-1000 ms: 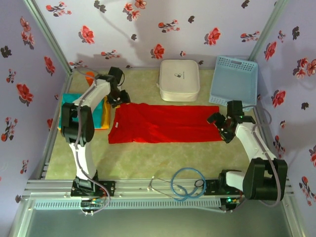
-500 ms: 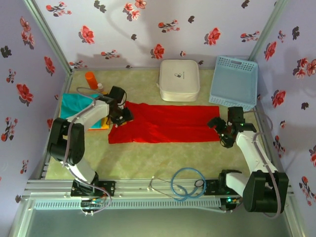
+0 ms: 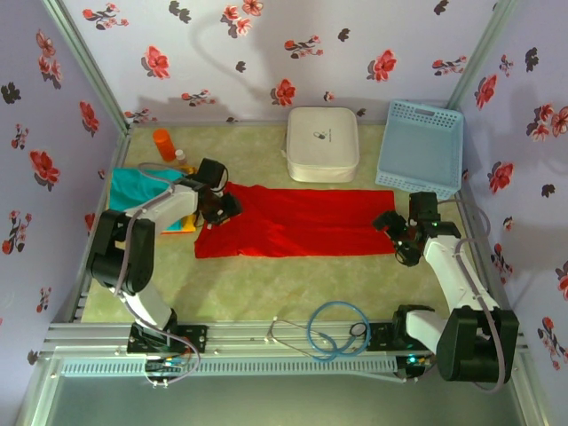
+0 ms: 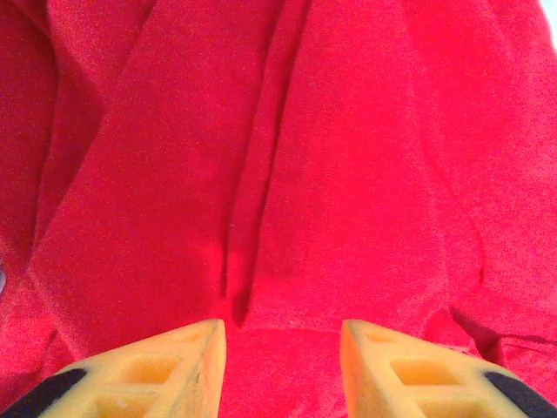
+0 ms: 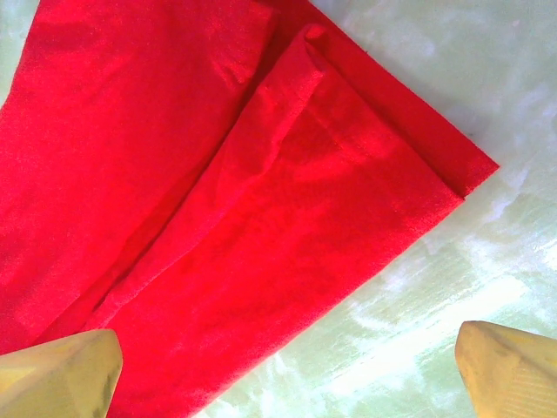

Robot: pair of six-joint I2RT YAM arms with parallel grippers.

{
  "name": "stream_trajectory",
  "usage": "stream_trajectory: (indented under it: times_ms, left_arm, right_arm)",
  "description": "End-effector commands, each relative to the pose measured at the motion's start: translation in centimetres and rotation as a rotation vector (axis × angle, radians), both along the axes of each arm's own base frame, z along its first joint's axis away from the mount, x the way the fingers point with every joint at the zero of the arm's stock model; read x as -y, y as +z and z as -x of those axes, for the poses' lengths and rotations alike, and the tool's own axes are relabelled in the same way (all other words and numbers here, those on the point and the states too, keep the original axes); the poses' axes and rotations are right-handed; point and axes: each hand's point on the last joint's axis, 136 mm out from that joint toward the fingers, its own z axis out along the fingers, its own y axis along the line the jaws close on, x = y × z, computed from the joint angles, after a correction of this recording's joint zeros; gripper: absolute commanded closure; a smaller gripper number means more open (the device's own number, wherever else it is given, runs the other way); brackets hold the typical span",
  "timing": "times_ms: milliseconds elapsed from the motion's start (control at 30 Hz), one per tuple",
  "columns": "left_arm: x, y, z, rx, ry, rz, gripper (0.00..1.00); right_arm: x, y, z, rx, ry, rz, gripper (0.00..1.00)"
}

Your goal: Fold and stack the t-shirts

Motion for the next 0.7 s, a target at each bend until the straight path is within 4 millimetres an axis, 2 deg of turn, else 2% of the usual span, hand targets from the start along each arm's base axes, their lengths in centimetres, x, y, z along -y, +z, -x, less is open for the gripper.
stream_trajectory:
  times_ms: [0, 233, 333, 467, 667]
  left_arm:
    - [0.0, -0.9, -0.1, -0.021, 0.016, -0.005, 0.61]
    - [0.2, -1.5, -0.7, -0.024, 0.02, -0.004, 0.65]
    - [0.5, -1.5, -1.2, -0.02, 0.019, -0.003, 0.71]
    - [0.6, -1.1, -1.7, -0.017, 0.02, -0.002, 0.84]
    - [0.7, 0.9, -2.5, 0.024, 0.009, -0.026, 0.97]
  right_arm:
    - [-0.2, -0.7, 0.8, -0.029, 0.019, 0.005, 0.01]
    - [-0.1, -0.7, 0.8, -0.036, 0.021, 0.012, 0.02]
    - [0.0, -0.5, 0.8, -0.036, 0.024, 0.021, 0.02]
    - [0.1, -0.4, 0.8, -0.037, 0.028, 0.029, 0.02]
    - [0.2, -0.3, 0.6, -0.037, 0.028, 0.032, 0.02]
